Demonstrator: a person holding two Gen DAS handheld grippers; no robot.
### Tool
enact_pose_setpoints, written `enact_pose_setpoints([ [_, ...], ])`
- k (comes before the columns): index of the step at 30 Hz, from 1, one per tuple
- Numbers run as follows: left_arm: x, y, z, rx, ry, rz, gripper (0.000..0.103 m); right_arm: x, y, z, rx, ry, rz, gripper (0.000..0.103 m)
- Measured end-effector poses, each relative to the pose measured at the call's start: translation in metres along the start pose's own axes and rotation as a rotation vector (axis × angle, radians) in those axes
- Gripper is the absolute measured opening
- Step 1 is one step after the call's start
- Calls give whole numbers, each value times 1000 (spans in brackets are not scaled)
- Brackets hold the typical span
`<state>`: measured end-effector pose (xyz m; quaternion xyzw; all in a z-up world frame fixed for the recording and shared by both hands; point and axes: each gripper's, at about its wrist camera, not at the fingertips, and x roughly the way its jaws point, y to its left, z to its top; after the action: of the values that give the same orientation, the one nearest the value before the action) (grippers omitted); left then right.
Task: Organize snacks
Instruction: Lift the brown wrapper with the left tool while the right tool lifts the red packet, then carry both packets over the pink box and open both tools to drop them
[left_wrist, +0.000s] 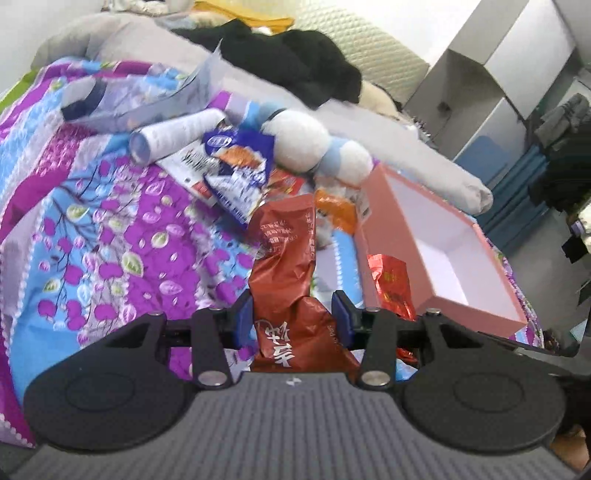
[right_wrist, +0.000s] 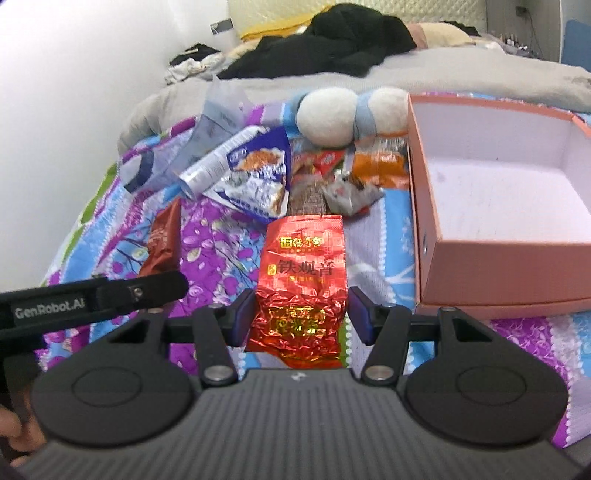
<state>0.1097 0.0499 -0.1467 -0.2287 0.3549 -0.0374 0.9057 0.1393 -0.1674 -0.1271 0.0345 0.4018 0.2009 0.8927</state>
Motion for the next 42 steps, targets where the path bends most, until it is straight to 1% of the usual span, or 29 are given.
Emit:
enact_pose_setpoints([
  [6, 1, -13, 3, 18, 12, -26, 50, -18, -2, 8, -5, -46, 4, 57],
  [12, 2, -34, 8, 38, 16, -64, 50, -32, -13, 13, 17, -77, -9, 57],
  [16, 7, -57, 17, 72, 13, -107, 50, -43, -26, 20, 66, -112, -21, 57],
  [23, 25, -110, 38, 172, -10, -196, 50, -58, -55, 34, 72, -186, -98, 57],
  [26, 43, -130, 46, 212, 1, -217, 51, -63, -74, 39, 90, -207, -121, 57],
  [29, 62, -148, 57, 229, 16, -243, 51, -66, -94, 44, 109, -229, -156, 57],
  [31, 78, -164, 68, 259, 32, -282, 51, -67, -108, 49, 119, -252, -186, 57],
  [33, 97, -181, 83, 296, 45, -280, 51, -66, -122, 57, 114, -276, -197, 57],
  [35, 113, -194, 96, 302, 72, -298, 50, -63, -136, 70, 97, -291, -243, 57],
  [37, 130, -207, 108, 326, 86, -299, 51, -61, -150, 84, 95, -296, -257, 57],
  [38, 138, -214, 113, 329, 99, -308, 51, -59, -157, 91, 92, -296, -265, 57],
  [40, 158, -223, 125, 293, 151, -320, 51, -56, -170, 103, 90, -291, -276, 57],
  [42, 177, -231, 134, 289, 187, -307, 50, -48, -184, 112, 109, -270, -290, 57],
])
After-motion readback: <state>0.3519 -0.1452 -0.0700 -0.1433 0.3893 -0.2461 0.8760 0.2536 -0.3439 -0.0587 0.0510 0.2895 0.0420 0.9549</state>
